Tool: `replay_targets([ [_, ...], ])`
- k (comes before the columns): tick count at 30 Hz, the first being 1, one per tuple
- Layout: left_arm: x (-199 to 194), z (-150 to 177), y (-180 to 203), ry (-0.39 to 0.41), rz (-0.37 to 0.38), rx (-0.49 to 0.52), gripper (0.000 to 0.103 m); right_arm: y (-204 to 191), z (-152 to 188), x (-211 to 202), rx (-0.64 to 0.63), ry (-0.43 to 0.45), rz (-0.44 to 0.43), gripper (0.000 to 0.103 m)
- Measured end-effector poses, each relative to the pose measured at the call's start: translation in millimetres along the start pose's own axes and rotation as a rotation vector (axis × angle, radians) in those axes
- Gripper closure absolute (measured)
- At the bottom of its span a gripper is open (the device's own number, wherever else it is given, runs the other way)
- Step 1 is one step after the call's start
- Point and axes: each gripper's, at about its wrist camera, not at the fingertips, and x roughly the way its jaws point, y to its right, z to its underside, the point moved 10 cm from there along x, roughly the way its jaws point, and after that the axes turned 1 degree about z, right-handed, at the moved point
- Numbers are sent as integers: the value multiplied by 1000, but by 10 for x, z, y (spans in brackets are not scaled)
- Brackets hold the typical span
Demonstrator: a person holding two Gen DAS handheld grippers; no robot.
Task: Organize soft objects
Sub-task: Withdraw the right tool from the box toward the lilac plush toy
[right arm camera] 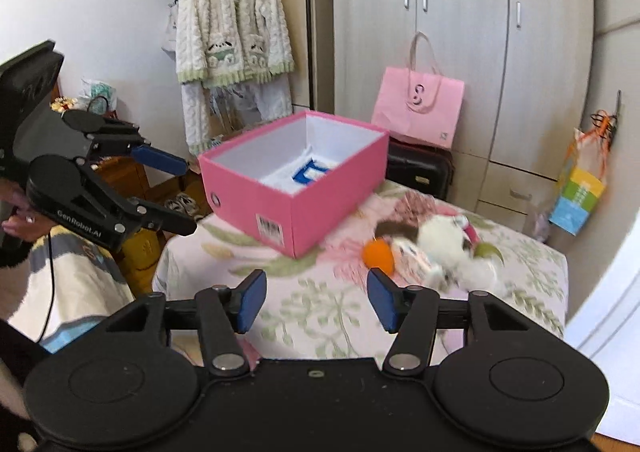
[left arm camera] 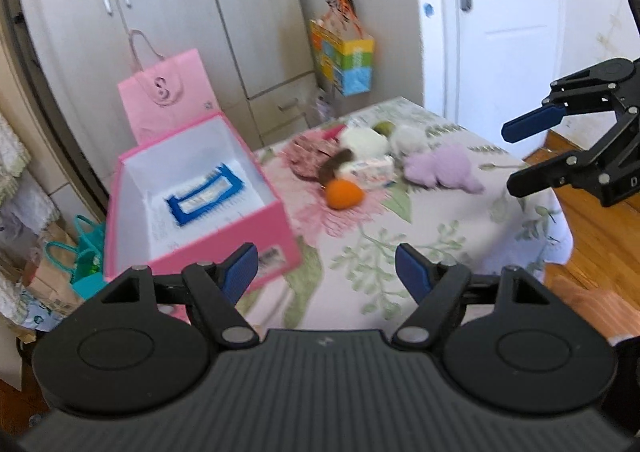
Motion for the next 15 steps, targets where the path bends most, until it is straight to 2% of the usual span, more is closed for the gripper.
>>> replay_targets([
  [2, 74, 38, 119, -8, 20, 22, 28, 28, 129, -13, -2, -2, 0, 39],
  [5, 225, 64, 246, -17, -4, 44, 28, 84, 321, 36, -8, -17, 13, 39],
  [9, 474, 85, 441, -47, 73, 20, 28, 239, 560, 117, 23, -26, 57, 39],
  [15, 897, -15, 626, -6, 131, -8, 28, 581, 839, 306, 30, -17, 187, 39],
])
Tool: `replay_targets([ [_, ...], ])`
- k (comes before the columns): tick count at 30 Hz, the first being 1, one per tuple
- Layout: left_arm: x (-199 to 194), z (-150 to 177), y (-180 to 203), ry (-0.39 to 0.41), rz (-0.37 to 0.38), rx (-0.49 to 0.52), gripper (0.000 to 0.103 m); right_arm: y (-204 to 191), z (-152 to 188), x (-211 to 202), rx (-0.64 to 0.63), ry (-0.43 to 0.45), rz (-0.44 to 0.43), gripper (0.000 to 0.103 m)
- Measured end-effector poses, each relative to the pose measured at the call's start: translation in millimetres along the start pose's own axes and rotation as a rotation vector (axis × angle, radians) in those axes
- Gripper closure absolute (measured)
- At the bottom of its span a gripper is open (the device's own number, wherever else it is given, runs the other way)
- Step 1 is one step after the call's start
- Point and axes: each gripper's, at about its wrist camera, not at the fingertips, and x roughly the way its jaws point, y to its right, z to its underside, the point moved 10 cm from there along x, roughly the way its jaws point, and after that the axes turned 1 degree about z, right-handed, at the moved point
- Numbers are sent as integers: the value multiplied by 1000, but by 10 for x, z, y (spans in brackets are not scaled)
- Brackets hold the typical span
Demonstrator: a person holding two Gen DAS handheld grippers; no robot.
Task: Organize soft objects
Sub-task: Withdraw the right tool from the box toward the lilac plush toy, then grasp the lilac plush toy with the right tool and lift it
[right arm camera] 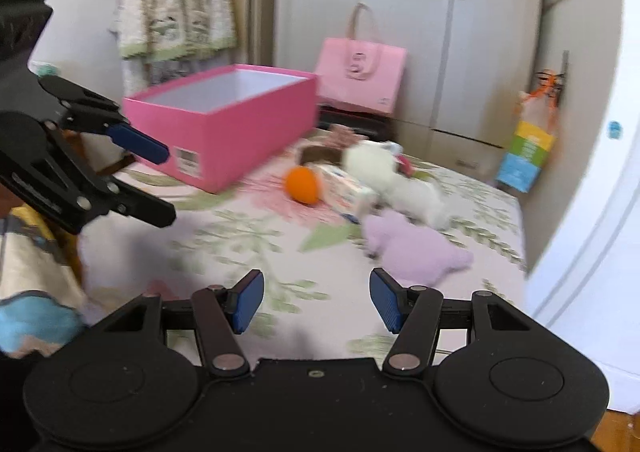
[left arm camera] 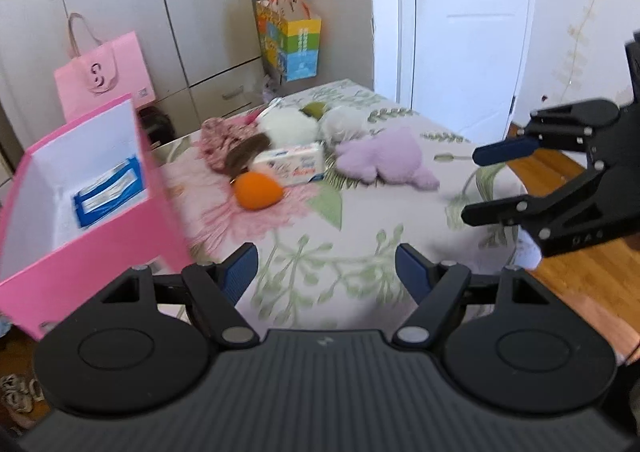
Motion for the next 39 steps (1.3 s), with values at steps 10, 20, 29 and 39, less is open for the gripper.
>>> replay_targets([
  [10, 835, -328, 50, 80, 21, -10, 28, 489, 159, 473, 57, 81, 116, 28],
  [20, 1511, -569, 301, 67, 147, -84, 28, 732, 212, 878, 105, 99, 148, 24],
  [29, 1723, -639, 315, 53, 166, -123, 21, 724, 188, 1053, 98, 95, 125, 24],
  [39, 1617, -593, 450, 89, 117, -118, 55, 741, 250, 1115, 177, 95, 131, 35],
])
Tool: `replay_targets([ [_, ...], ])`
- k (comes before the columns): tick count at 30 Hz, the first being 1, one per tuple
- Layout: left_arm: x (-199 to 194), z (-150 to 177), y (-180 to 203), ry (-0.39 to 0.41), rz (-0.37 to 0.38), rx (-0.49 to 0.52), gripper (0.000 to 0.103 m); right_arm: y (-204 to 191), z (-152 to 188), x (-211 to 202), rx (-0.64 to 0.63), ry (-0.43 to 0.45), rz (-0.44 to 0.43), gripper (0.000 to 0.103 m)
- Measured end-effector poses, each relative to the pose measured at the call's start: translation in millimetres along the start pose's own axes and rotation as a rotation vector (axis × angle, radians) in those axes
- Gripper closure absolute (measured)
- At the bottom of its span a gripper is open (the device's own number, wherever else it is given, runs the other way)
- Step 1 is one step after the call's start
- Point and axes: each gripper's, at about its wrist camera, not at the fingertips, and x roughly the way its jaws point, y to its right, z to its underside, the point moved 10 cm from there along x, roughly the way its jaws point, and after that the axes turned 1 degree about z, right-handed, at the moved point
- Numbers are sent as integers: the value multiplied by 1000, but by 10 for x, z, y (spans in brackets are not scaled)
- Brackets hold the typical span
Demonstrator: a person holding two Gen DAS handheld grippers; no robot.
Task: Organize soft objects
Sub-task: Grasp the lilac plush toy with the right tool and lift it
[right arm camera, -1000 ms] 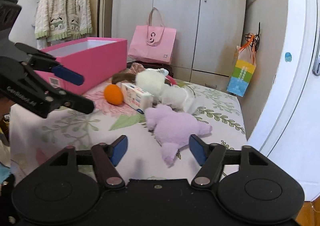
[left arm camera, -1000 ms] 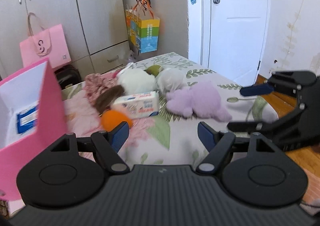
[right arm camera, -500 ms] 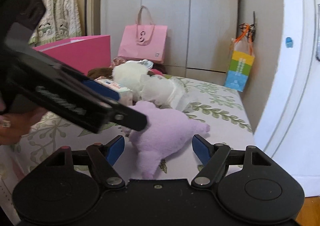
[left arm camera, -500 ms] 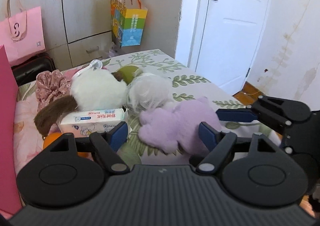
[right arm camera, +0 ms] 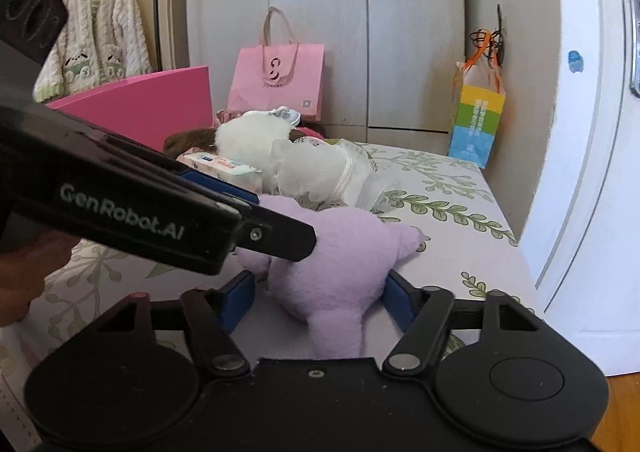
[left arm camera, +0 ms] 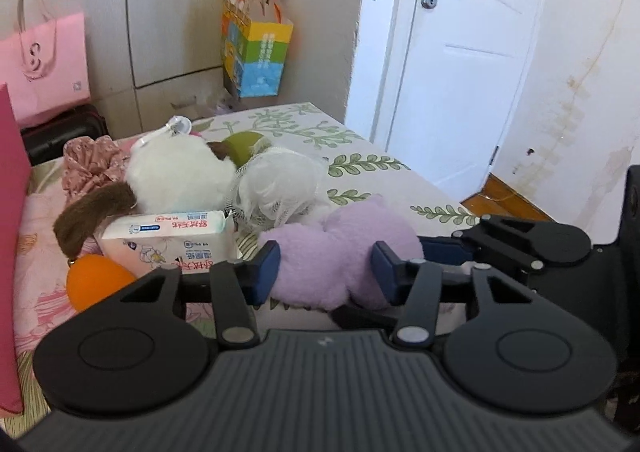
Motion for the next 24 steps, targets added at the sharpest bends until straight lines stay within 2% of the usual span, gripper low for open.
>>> replay_targets([
  [2, -31, 10, 26, 9, 5, -12, 56, -7, -1, -17, -5, 6, 22, 46],
  [6, -102, 47, 62, 10, 11, -41, 56, -24, -24, -69, 2, 2, 36, 47],
  [11, -249, 111, 47, -6, 19, -81, 55, -91, -30, -162, 22, -9, 14, 49],
  [14, -323, 152, 2, -16, 6, -109, 49, -164, -21, -222, 22, -14, 5, 49],
  [18, -280, 249, -127, -47, -15, -166, 33, -225, 31, -231, 30, -24, -10, 49],
  [21, -233, 295, -189, -59, 11, -230, 30, -220, 59, -207, 31, -32, -7, 49],
  [23, -214, 314, -199, -61, 27, -243, 31, -216, 60, -202, 33, -36, -9, 49],
  [24, -208, 323, -192, -63, 36, -238, 36, -217, 63, -202, 32, -39, -10, 49],
])
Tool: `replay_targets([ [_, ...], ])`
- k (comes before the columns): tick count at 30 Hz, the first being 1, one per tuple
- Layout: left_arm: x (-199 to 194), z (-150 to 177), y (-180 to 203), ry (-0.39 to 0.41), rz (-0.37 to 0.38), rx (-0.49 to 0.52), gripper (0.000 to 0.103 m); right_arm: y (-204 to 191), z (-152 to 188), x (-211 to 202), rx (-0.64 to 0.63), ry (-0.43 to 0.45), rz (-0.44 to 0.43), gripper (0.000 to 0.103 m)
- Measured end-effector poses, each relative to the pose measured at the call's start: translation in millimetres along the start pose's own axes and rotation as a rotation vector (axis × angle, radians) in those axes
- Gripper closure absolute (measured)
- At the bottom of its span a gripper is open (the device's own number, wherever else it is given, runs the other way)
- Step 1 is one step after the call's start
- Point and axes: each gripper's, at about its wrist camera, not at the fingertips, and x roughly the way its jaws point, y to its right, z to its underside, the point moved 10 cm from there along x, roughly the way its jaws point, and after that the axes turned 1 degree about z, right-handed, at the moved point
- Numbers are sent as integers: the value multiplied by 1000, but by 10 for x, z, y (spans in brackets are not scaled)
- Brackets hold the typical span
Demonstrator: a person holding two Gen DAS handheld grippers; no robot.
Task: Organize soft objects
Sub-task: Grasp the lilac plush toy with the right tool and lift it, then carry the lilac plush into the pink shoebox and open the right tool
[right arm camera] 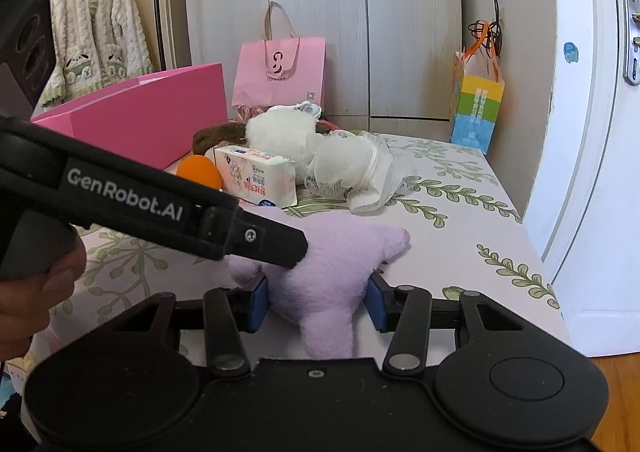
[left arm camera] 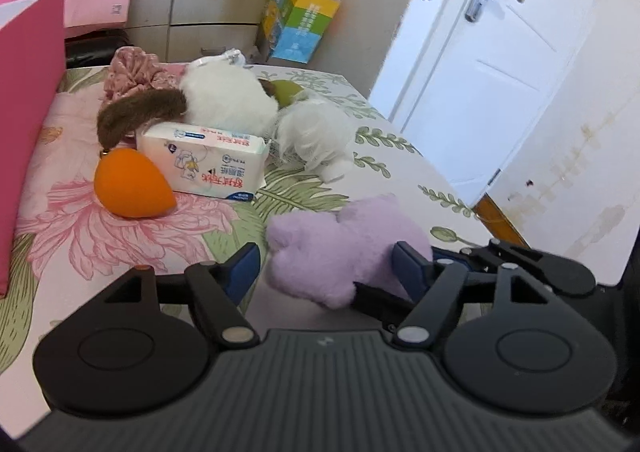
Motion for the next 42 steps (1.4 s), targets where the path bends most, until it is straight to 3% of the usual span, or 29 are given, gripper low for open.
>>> replay_targets([
  [1, 9, 12, 7, -10, 25, -16, 45, -1, 1, 1, -1, -3, 0, 49],
  [3, 17, 33, 23, -19, 35, -36, 47, 0, 17, 14, -5, -9, 4, 49],
  [10, -92, 62, 168, 25, -52, 50, 49, -29, 4, 4, -10, -25, 15, 50],
  [15, -331, 67, 173, 9, -98, 76, 49, -159, -61, -91, -21, -52, -9, 50],
  [25, -1037, 174, -92, -27, -171, 16, 47, -768, -213, -326, -63, -127, -115, 49],
  [35, -1677, 277, -453, -51, -180, -79, 47, -1410, -363, -523, -133, -179, -242, 49],
  [42, -2030, 226, -653, -79, -197, -83, 47, -1802, -512, -588, -169, -229, -331, 48],
])
